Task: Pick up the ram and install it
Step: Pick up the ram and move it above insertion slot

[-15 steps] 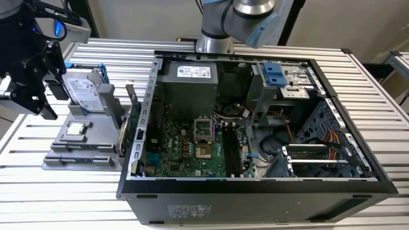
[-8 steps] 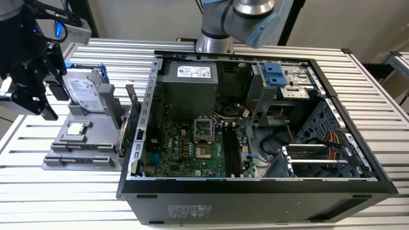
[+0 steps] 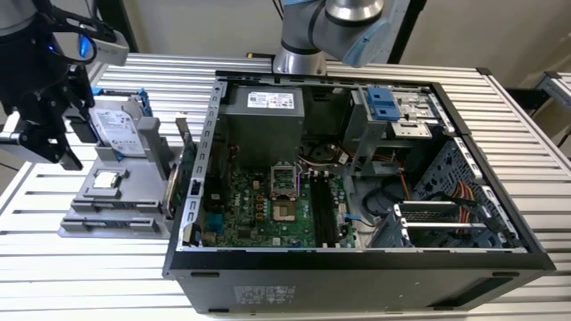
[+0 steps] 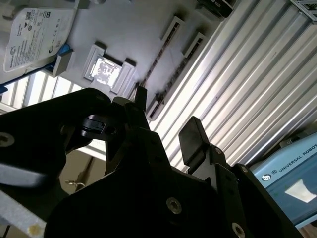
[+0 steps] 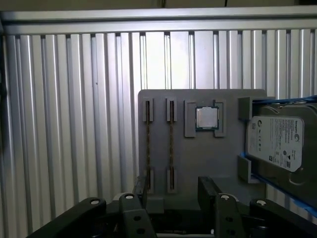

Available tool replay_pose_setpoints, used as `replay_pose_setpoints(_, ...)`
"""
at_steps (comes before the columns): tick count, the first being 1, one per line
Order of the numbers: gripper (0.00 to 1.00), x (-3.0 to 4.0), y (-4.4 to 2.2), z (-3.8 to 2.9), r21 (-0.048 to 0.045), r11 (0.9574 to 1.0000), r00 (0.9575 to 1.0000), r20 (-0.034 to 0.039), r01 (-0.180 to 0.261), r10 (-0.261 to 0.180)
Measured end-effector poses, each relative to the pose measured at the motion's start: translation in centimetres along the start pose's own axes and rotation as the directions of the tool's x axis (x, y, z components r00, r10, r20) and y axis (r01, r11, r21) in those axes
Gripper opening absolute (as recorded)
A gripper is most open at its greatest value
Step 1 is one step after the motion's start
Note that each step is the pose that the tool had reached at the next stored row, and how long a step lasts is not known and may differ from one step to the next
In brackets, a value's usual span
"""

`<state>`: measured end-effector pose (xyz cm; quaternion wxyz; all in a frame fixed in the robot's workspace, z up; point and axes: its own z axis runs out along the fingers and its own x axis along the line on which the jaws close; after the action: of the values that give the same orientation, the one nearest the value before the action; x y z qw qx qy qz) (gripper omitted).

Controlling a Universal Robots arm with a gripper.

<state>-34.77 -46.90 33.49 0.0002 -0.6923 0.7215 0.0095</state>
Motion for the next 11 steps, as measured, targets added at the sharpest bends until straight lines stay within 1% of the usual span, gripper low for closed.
replay_pose_setpoints(11,1.00,0.01,-0.01,0.76,-0.0001,1.0000,1.0000,-0.0001,0.000,0.000)
